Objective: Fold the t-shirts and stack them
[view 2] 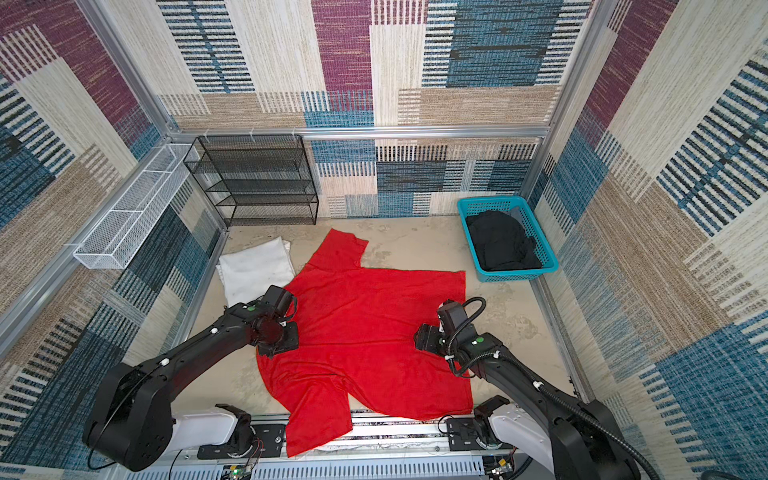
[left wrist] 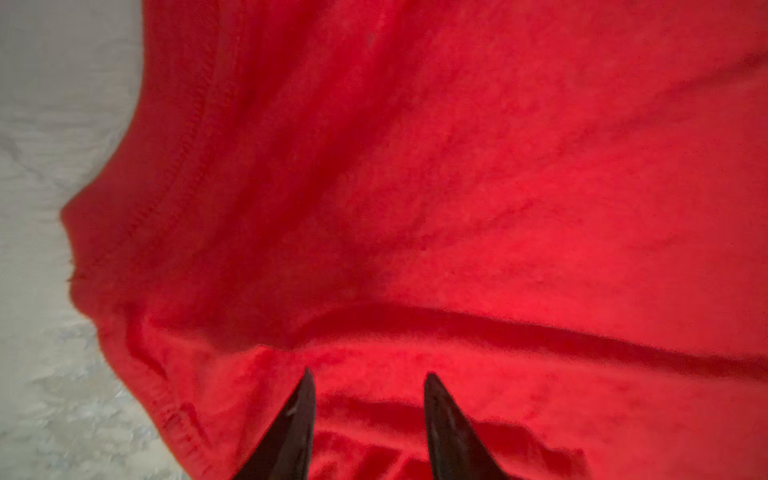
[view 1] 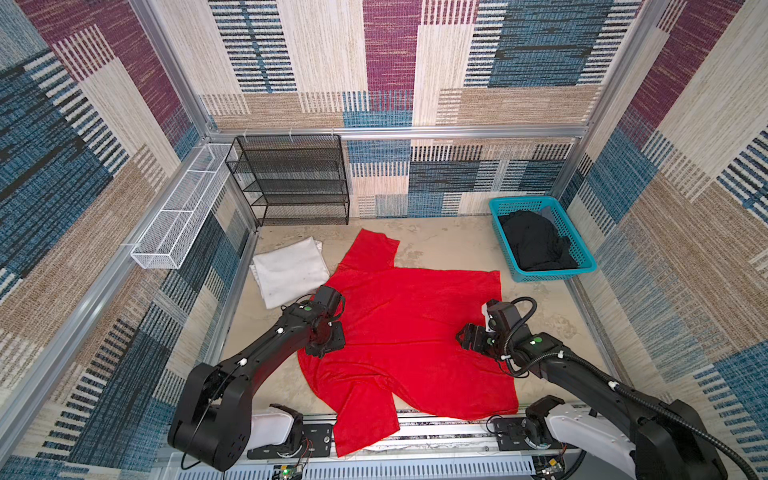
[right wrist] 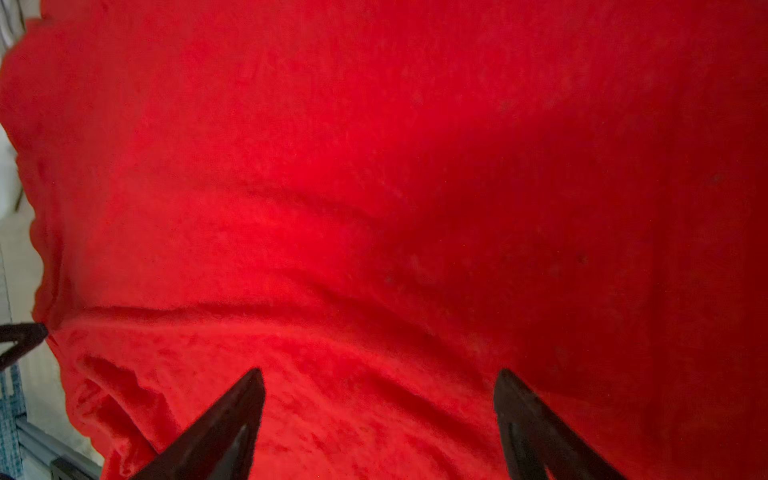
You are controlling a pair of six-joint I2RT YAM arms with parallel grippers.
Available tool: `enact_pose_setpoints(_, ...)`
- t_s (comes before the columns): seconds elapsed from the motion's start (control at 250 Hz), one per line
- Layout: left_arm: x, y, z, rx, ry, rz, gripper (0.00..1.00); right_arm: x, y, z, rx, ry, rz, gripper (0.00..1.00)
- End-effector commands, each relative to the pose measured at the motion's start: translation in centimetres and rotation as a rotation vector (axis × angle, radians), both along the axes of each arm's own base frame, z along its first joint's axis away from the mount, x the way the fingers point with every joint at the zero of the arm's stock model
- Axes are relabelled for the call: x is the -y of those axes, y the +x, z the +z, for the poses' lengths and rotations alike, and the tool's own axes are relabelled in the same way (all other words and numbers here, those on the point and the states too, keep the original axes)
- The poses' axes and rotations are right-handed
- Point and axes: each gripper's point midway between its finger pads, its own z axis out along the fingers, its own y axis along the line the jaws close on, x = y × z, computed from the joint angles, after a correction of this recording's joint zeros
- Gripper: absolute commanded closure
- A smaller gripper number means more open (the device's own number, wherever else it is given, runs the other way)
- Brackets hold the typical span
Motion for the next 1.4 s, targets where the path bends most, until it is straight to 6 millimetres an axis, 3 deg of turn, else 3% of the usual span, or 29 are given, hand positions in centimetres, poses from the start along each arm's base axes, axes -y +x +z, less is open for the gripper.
enact_pose_setpoints(0.0,1.5,3.5,4.7,0.157,-0.038,-0.095,0.56,1.4,3.7,3.5,0.096,-0.115,-0.036,0.07)
enact_pose_setpoints(0.128,2.4,11.0,8.7,0.331,0.057,-0.177,0.52,1.4,9.9,6.4,0.215,-0.096,0.001,0.07)
enact_pose_setpoints(0.216,3.6,16.4,9.2,0.375,0.109,-0.244,0.52,0.5,13.3,7.0,0.274,-0.119,0.040,0.08)
enact_pose_setpoints(0.308,5.2,20.6,7.5,0.348,0.122,-0.282,0.54,-0.9,15.6,5.6,0.241,-0.114,0.084,0.10)
enact_pose_setpoints(0.416,6.7,22.1,3.6,0.246,0.086,-0.282,0.57,-1.5,15.9,2.7,0.191,-0.096,0.101,0.10)
enact_pose_setpoints(0.532,6.6,21.4,0.4,0.201,0.073,-0.246,0.57,-1.1,14.6,-0.8,0.136,-0.100,0.096,0.10)
enact_pose_setpoints(0.656,6.0,19.9,-1.7,0.168,0.079,-0.233,0.58,-1.0,13.1,-3.8,0.077,-0.101,0.114,0.10)
enact_pose_setpoints(0.96,3.9,14.7,-6.4,0.030,0.110,-0.206,0.58,-0.6,10.6,-5.8,0.039,-0.098,0.131,0.10)
enact_pose_setpoints(1.252,2.1,8.3,-6.4,-0.023,0.080,-0.144,0.58,-0.2,7.7,-5.2,0.014,-0.080,0.152,0.10)
enact_pose_setpoints(1.392,2.0,5.7,-4.6,-0.009,0.055,-0.143,0.58,-0.1,6.5,-3.8,0.015,-0.066,0.154,0.10)
